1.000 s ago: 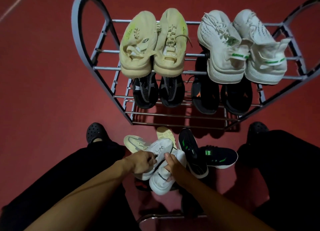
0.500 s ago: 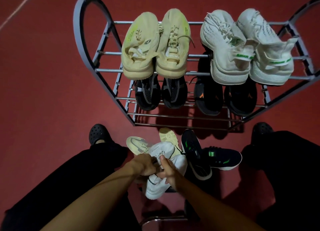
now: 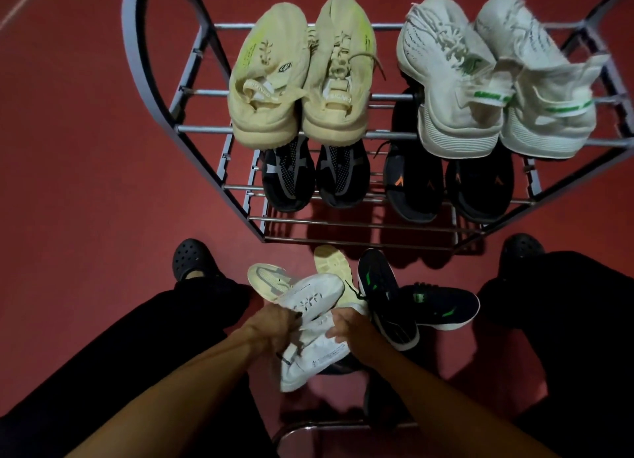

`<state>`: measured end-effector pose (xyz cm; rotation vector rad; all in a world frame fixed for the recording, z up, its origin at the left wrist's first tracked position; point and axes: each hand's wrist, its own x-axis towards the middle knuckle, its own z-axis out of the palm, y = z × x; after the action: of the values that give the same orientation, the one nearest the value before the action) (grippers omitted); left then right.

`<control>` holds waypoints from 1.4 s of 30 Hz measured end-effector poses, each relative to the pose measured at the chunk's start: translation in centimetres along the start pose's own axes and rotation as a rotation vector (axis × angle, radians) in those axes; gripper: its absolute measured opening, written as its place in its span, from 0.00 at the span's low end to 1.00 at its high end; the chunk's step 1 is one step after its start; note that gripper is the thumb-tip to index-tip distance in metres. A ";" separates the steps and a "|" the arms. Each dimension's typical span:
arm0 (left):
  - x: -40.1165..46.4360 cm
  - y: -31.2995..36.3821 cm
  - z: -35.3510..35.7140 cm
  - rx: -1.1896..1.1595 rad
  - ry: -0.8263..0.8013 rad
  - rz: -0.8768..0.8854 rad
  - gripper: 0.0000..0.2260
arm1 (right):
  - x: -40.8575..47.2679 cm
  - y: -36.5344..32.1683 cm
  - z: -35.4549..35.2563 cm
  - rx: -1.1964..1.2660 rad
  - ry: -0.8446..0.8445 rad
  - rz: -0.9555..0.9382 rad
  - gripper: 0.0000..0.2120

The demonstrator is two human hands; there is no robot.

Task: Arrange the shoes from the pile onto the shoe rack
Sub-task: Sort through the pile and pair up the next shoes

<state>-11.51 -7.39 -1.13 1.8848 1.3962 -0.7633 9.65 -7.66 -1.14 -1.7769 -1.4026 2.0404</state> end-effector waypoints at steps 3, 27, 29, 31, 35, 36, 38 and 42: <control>-1.2 -1.2 -1.2 -0.030 0.085 0.063 0.16 | 0.8 0.9 -1.2 -0.288 0.020 -0.111 0.20; -6.2 -0.6 -8.4 -0.576 0.223 0.336 0.07 | -2.9 -8.3 -5.5 -0.759 -0.043 -0.666 0.24; -5.8 -0.6 -8.0 -0.632 0.286 0.277 0.10 | -3.2 -8.5 -5.7 -0.780 -0.016 -0.607 0.27; -5.8 -0.4 -7.7 -0.743 0.386 0.210 0.15 | -3.2 -8.4 -5.9 -0.779 0.041 -0.566 0.28; -5.6 0.4 -6.4 -1.061 0.524 0.032 0.22 | -2.6 -8.2 -6.1 -0.679 0.289 -0.522 0.28; -5.4 0.7 -6.1 -1.157 0.536 -0.021 0.24 | -2.4 -8.2 -6.0 -0.664 0.348 -0.528 0.27; -5.0 1.4 -5.8 -1.362 0.515 -0.127 0.28 | -1.9 -8.2 -5.7 -0.632 0.444 -0.544 0.27; -3.5 2.3 -4.1 -1.637 0.342 -0.256 0.36 | 0.1 -8.6 -5.3 -0.587 0.590 -0.537 0.26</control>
<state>-9.98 -6.66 4.50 0.5093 1.5984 0.6075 9.94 0.30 5.12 -1.6856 -2.0622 0.7961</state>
